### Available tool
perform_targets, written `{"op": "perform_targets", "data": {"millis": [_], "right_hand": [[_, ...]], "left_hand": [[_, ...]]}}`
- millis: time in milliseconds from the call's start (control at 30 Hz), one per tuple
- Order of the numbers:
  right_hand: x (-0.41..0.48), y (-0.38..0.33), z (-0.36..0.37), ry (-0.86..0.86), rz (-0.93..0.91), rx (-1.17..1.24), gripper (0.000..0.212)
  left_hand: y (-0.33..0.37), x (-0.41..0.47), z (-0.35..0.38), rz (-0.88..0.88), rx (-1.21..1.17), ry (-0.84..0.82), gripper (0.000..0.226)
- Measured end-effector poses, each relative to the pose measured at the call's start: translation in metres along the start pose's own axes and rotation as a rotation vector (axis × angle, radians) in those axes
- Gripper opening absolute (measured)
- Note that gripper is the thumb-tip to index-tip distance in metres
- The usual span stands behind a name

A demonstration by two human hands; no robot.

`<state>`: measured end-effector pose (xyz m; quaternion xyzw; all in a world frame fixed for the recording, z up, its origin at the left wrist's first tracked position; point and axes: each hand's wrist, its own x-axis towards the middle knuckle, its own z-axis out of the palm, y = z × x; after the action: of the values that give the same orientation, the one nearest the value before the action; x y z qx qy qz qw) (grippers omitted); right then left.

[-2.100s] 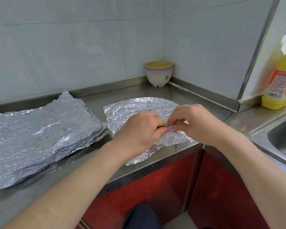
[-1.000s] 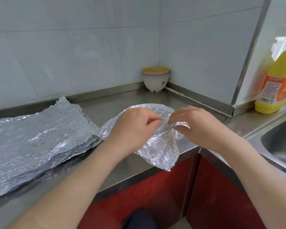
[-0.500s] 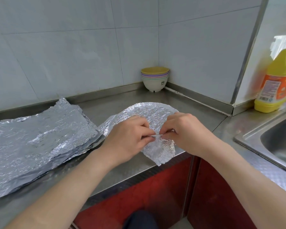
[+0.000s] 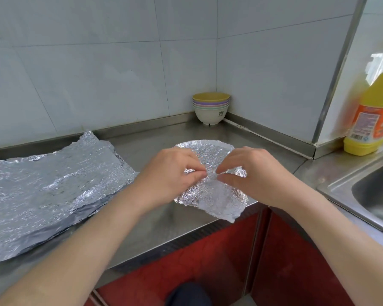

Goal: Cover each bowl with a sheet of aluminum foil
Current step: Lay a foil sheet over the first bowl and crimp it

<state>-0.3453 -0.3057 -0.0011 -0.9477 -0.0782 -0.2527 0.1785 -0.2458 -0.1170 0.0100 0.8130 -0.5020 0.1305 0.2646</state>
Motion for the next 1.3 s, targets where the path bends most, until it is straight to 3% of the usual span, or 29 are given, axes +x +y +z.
{"op": "perform_targets", "data": {"millis": [100,267,367,467,600,767,967,1100,1300], "right_hand": [[0.002,-0.009,0.012,-0.010,-0.014,0.008,0.006],[0.004,-0.012,0.021,-0.032,-0.006,-0.029,0.006],[0.005,-0.012,0.022,-0.056,-0.044,-0.132,0.006],[0.006,-0.006,0.022,-0.088,-0.097,-0.192,0.009],[0.011,0.008,0.014,-0.104,-0.102,-0.126,0.010],[0.013,0.024,-0.006,-0.121,-0.008,-0.047,0.013],[0.007,0.008,-0.004,-0.030,0.206,0.296,0.007],[0.006,-0.007,0.005,-0.064,0.150,0.212,0.004],[0.008,-0.011,0.018,-0.085,0.006,0.046,0.005]], "left_hand": [[-0.011,-0.004,-0.005,-0.015,-0.038,-0.120,0.010],[-0.020,-0.014,0.002,0.071,-0.058,-0.079,0.018],[-0.019,-0.012,0.008,0.195,0.072,-0.030,0.032],[-0.016,-0.011,0.019,0.295,0.279,0.035,0.032],[0.003,-0.009,0.031,0.254,0.402,0.118,0.030],[0.024,0.007,0.029,-0.044,0.134,0.042,0.023],[0.007,0.012,-0.012,-0.238,-0.230,0.026,0.002],[-0.002,-0.004,-0.009,-0.191,-0.250,-0.101,0.004],[-0.010,-0.012,0.003,-0.005,-0.129,-0.043,0.010]]}}
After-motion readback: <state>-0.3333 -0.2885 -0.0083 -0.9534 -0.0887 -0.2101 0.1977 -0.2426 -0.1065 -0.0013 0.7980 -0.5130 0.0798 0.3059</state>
